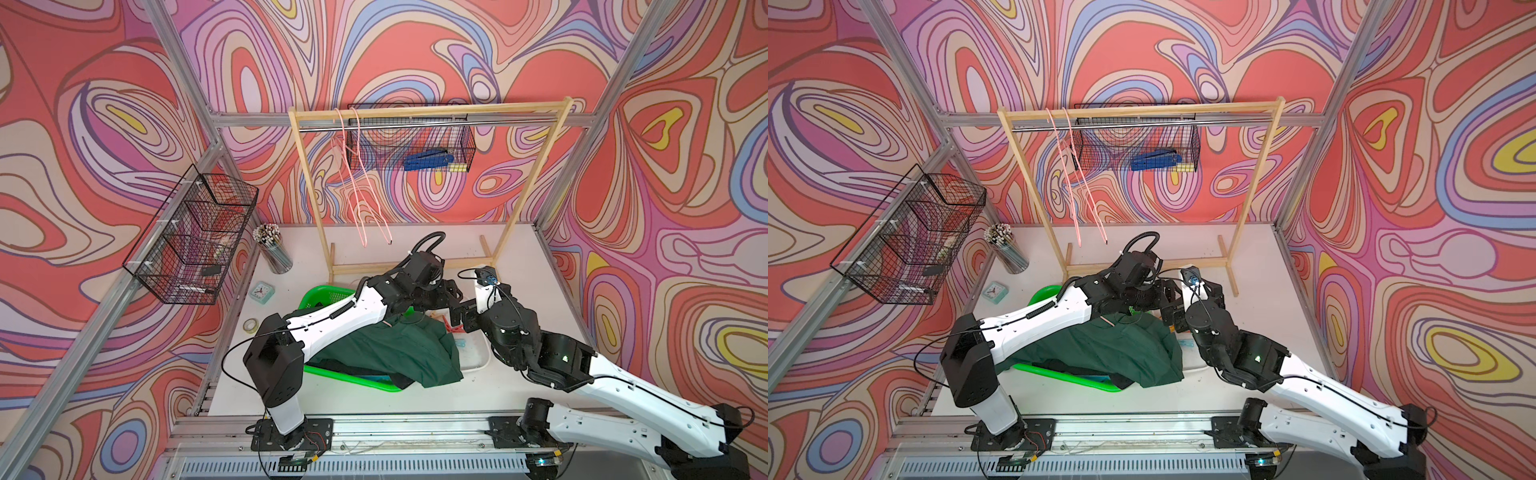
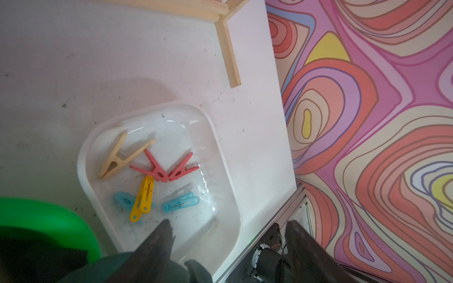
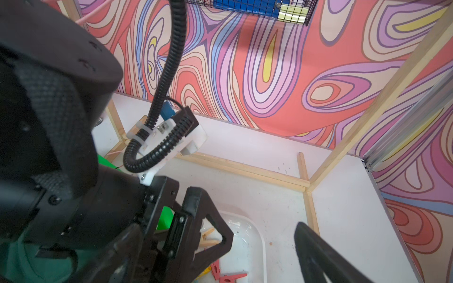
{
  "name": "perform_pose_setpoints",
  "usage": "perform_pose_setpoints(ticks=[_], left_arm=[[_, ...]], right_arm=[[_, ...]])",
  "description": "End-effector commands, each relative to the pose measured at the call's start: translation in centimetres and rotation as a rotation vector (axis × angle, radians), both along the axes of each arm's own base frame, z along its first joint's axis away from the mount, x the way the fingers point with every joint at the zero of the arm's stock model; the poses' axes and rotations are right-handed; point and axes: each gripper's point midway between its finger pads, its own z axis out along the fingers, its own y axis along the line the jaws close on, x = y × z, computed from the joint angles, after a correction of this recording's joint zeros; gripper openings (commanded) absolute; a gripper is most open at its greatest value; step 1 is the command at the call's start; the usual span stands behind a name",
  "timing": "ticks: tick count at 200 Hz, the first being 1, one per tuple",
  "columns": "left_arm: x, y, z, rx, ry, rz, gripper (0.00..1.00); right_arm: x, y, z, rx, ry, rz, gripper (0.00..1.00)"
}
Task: Remove the clothespins securing t-shirts to the hanger
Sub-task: Place the clothespin in the storage box.
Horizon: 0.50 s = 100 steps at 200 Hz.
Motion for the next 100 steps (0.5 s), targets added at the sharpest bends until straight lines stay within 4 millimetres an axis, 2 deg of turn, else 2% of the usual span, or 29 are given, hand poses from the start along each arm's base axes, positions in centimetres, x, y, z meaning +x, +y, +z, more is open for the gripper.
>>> perform_pose_setpoints(ticks=[1,15,57,100], left_arm=[[-1.4,1.5,0.3,0.046,-0.030,-0.011,0.88],[-2.0,2.0,-0.1,0.063,-0.035,-0.028,1.00],[-3.7,3.8,-0.3,0.165,-0.131,-0.073,1.00],[-4.0,8.4,0.0,0.277,-0.223,0.001,1.00]], right_arm=[[0.2,0.1,0.0,0.003,-0.006,0.000,0.98],[0.2,0.2,0.1,0.003,-0.009,0.003,0.98],[0.4,0.6,-0.1,-0.002,-0.006,0.007,0.98],[0.6,1.3,-0.3,-0.001,-0.001,0.022,0.98]])
